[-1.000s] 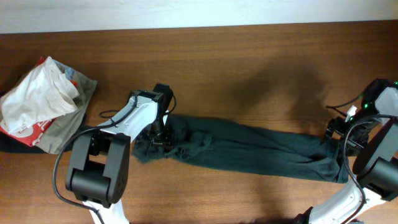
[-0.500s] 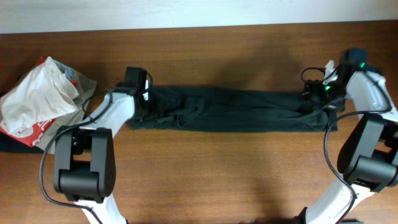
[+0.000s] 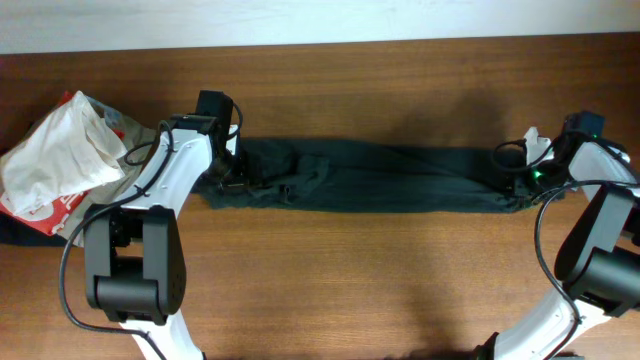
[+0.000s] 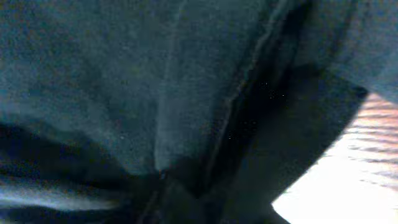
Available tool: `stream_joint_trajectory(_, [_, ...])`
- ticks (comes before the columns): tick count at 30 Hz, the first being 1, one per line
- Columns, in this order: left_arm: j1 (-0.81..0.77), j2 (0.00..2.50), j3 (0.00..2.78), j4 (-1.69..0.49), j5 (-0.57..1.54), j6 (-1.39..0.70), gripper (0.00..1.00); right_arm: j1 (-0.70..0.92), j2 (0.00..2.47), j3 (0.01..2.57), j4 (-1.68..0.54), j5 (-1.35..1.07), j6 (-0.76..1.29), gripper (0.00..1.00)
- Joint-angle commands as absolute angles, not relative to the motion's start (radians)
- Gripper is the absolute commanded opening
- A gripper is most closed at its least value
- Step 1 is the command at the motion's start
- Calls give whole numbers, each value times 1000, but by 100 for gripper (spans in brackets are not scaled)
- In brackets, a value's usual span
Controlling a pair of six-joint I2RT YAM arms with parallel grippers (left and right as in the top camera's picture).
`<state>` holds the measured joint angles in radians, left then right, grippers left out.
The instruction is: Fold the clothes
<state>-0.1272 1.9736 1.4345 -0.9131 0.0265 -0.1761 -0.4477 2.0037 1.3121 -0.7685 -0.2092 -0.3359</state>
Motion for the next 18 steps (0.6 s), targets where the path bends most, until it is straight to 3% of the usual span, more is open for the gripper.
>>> stream_joint_trajectory(1, [-120, 1974, 1444, -925, 38, -163, 99, -439, 2005, 1297, -785, -224, -335, 4])
stream_joint_trajectory(5, [-65, 1906, 1474, -971, 38, -163, 99, -420, 2002, 1566, -1044, -126, -253, 4])
stream_joint_trajectory(7, [-64, 1899, 1474, -972, 41, -163, 99, -314, 2002, 1711, -1179, -123, -254, 4])
stream_joint_trajectory(12, [-64, 1899, 1473, -974, 57, -163, 99, 99, 2024, 1686, -1196, -122, -197, 14])
stream_joint_trajectory(16, [-64, 1899, 1473, -974, 57, -163, 99, 245, 2088, 1686, -1149, -126, -147, 18])
stream_joint_trajectory(18, [-64, 1899, 1473, -974, 57, -163, 99, 307, 2089, 1686, -1122, -131, -148, 29])
